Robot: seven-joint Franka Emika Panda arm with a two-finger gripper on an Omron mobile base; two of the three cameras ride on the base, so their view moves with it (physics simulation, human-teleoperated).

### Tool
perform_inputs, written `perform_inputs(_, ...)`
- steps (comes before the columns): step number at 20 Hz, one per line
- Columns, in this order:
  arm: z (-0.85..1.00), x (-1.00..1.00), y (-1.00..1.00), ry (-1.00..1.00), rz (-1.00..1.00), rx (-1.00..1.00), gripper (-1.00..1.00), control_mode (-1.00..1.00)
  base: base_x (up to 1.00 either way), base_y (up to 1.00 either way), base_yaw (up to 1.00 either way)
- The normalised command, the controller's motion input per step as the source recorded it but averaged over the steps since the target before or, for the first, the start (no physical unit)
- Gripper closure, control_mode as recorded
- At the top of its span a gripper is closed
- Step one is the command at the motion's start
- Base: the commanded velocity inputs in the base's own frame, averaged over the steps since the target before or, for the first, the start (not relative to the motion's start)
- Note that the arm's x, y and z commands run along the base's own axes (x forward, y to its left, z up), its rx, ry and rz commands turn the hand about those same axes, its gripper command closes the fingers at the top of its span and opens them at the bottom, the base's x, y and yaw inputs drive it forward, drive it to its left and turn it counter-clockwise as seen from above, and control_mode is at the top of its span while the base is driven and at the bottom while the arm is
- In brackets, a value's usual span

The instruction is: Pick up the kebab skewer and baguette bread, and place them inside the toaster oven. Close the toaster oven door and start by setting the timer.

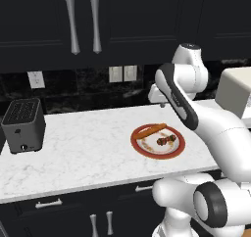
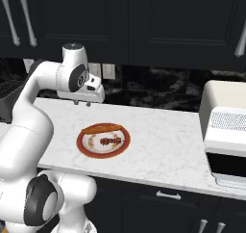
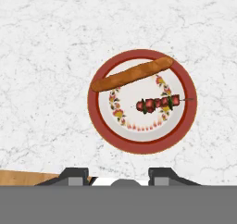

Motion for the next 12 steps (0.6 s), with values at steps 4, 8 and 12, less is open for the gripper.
perform_inputs(4,0.0,0.0,0.0,0.0,0.0,0.0,-1.0,1.0,0.0,0.0,0.0)
perform_inputs(8,0.0,0.0,0.0,0.0,0.0,0.0,-1.0,1.0,0.0,0.0,0.0)
perform_inputs(12,0.0,0.0,0.0,0.0,0.0,0.0,-1.0,1.0,0.0,0.0,0.0)
